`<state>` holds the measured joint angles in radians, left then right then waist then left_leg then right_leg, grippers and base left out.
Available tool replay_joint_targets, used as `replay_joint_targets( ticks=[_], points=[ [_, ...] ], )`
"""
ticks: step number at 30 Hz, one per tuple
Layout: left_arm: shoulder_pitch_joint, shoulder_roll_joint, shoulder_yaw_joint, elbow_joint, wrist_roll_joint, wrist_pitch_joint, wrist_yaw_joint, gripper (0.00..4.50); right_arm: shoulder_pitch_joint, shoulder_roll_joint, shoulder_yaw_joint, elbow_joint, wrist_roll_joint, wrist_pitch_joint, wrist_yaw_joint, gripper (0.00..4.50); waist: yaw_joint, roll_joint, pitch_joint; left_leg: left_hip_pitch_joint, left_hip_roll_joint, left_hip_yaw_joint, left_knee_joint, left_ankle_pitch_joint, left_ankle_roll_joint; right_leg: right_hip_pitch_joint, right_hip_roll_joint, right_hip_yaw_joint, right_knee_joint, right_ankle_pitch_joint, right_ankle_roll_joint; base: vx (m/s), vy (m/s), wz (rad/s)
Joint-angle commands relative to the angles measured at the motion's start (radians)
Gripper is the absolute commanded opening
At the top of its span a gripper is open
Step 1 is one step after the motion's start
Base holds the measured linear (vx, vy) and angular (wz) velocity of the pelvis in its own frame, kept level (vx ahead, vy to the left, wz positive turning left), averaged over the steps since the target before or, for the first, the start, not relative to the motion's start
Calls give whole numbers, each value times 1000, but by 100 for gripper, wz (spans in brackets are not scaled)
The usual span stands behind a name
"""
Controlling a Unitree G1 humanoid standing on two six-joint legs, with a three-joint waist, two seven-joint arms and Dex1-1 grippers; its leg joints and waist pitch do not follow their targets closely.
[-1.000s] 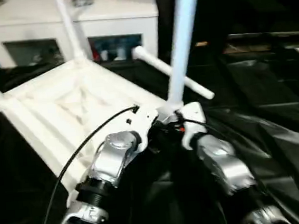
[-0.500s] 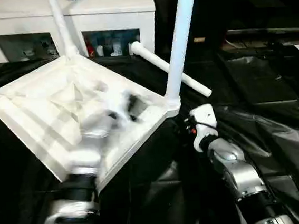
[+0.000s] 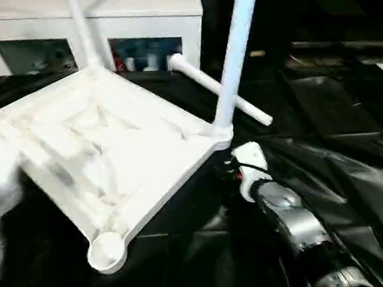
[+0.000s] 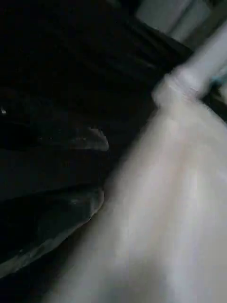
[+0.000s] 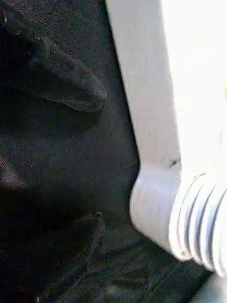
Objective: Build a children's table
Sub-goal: Rotate table base
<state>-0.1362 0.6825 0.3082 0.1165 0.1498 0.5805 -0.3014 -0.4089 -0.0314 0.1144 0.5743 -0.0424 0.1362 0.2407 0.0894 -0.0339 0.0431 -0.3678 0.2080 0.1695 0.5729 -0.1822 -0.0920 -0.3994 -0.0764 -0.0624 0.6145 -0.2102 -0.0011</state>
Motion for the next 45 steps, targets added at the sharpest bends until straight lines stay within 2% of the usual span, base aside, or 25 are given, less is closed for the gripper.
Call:
replay_joint_targets(
  ticks=[1, 2, 4, 6, 10, 11, 16, 17, 18, 19, 21, 23, 25, 27, 28, 30, 31, 33, 34, 35, 36, 37, 40, 43, 45],
  points=[
    [57, 29, -28, -58, 23, 68, -46, 135, -28, 3, 2, 50, -16, -15, -6, 401, 0, 27, -53, 19, 20, -2, -69, -184, -17, 41, -51, 43, -53, -19, -194, 0, 0, 0],
    [91, 46, -51, -76, 29, 86, -74, 135, -41, 6, 3, 68, -16, -20, -6, 401, 0, 26, -51, 16, 20, -3, -72, -186, -15, 41, -50, 44, -54, -29, -197, 0, 0, 0],
    [120, 47, -75, -98, 18, 104, -112, 135, -54, 8, 3, 84, -15, -25, -6, 401, 4, 29, -50, 23, 20, -1, -71, -202, -15, 35, -50, 45, -57, -40, -200, 0, 0, 0],
    [140, 46, -104, -121, -2, 121, -152, 135, -62, 9, 4, 96, -14, -31, -5, 401, 6, 28, -50, 21, 19, -1, -72, -206, -20, 37, -48, 46, -56, -37, -200, 0, 0, 0],
    [155, 19, -189, -218, -94, 161, -253, 135, -89, 12, 7, 143, -16, -56, 0, 401, 12, 31, -50, 21, 19, -2, -73, -222, -32, 38, -50, 46, -56, -41, -202, 0, 0, 0],
    [156, 19, -201, -231, -102, 161, -268, 135, -94, 13, 7, 152, -17, -61, 0, 401, 11, 29, -51, 21, 19, -2, -73, -223, -34, 39, -51, 46, -55, -41, -202, 0, 0, 0],
    [170, 36, -259, -289, -133, 99, -365, 135, -114, 20, 11, 184, -20, -83, 8, 401, 8, 27, -51, 17, 16, -2, -71, -225, -29, 41, -51, 47, -57, -67, -191, 0, 0, 0],
    [177, 35, -281, -349, -183, 71, -433, 135, -120, 23, 17, 198, -21, -95, 18, 401, 9, 27, -51, 20, 17, 0, -70, -227, -29, 38, -49, 47, -57, -68, -192, 0, 0, 0],
    [179, 35, -285, -358, -190, 65, -444, 135, -121, 24, 18, 199, -21, -96, 19, 401, 10, 27, -52, 18, 17, -2, -70, -219, -30, 41, -51, 47, -55, -64, -193, 0, 0, 0],
    [189, 38, -316, -419, -244, 56, -509, 135, -123, 26, 25, 210, -21, -110, 32, 401, 11, 29, -51, 19, 18, -1, -71, -222, -32, 37, -51, 46, -55, -67, -197, 0, 0, 0],
    [191, 39, -326, -433, -256, 61, -523, 135, -123, 27, 27, 212, -21, -113, 37, 401, 11, 30, -50, 19, 20, -2, -72, -236, -39, 37, -47, 45, -52, -64, -199, 0, 0, 0],
    [192, 43, -366, -446, -257, 62, -546, 135, -121, 27, 32, 212, -23, -122, 45, 401, 10, 31, -49, 17, 17, -1, -72, -240, -41, 38, -46, 46, -53, -61, -194, 0, 0, 0],
    [178, 28, -412, -454, -256, 57, -562, 135, -121, 26, 35, 211, -21, -128, 54, 401, 4, 27, -48, 16, 16, 0, -71, -253, -40, 40, -48, 48, -56, -96, -184, 0, 0, 0],
    [163, 13, -431, -448, -247, 45, -558, 135, -121, 27, 36, 212, -19, -132, 61, 401, 0, 28, -47, 14, 16, 0, -72, -261, -41, 40, -49, 49, -59, -125, -180, 0, 0, 0],
    [146, -5, -448, -441, -239, 35, -553, 135, -120, 27, 38, 210, -19, -136, 67, 401, -1, 31, -47, 18, 17, 0, -71, -266, -42, 37, -48, 49, -60, -134, -179, 0, 0, 0],
    [113, -30, -484, -431, -233, 15, -550, 135, -117, 27, 42, 210, -21, -147, 77, 401, 0, 29, -47, 15, 17, 0, -71, -260, -42, 39, -49, 50, -60, -135, -180, 0, 0, 0],
    [82, -56, -514, -420, -226, -4, -542, 135, -109, 25, 45, 199, -21, -149, 86, 401, -1, 36, -48, 17, 16, 0, -70, -263, -45, 38, -47, 49, -61, -137, -178, 0, 0, 0],
    [55, -83, -531, -404, -216, -28, -528, 135, -100, 22, 48, 185, -19, -149, 92, 401, -1, 32, -50, 14, 16, -1, -68, -245, -45, 42, -48, 49, -57, -112, -182, 0, 0, 0],
    [24, -114, -549, -380, -205, -65, -516, 135, -88, 18, 50, 169, -16, -150, 100, 401, -2, 39, -50, 12, 15, -2, -67, -235, -46, 43, -47, 48, -57, -101, -181, 0, 0, 0],
    [21, -117, -551, -378, -204, -68, -515, 135, -87, 17, 50, 167, -16, -150, 101, 401, -2, 37, -50, 14, 14, -1, -66, -236, -45, 42, -47, 48, -59, -99, -180, 0, 0, 0],
    [3, -132, -561, -367, -201, -81, -513, 135, -76, 8, 55, 151, -18, -150, 109, 401, -4, 36, -51, 11, 14, -2, -66, -236, -45, 46, -46, 47, -57, -92, -182, 0, 0, 0],
    [-7, -139, -566, -363, -202, -84, -516, 135, -67, 0, 59, 139, -21, -151, 116, 401, -3, 41, -52, 12, 15, -3, -64, -236, -46, 46, -48, 47, -56, -86, -184, 0, 0, 0],
    [-21, -105, -560, -389, -223, -71, -563, 135, -23, -46, 70, 55, -22, -143, 161, 401, -7, 37, -54, 5, 12, -4, -61, -200, -37, 54, -45, 46, -51, -32, -187, 0, 0, 0],
    [-29, -27, -542, -416, -249, -28, -636, 135, 10, -98, 62, -18, -7, -137, 215, 401, -7, 43, -54, 10, 12, -2, -58, -206, -24, 49, -43, 46, -50, -36, -204, 0, 0, 0],
    [-32, 0, -540, -420, -253, -22, -659, 135, 18, -113, 60, -37, -4, -137, 229, 401, -6, 41, -50, 12, 12, -1, -59, -219, -17, 48, -42, 46, -54, -70, -202, 0, 0, 0]
  ],
)
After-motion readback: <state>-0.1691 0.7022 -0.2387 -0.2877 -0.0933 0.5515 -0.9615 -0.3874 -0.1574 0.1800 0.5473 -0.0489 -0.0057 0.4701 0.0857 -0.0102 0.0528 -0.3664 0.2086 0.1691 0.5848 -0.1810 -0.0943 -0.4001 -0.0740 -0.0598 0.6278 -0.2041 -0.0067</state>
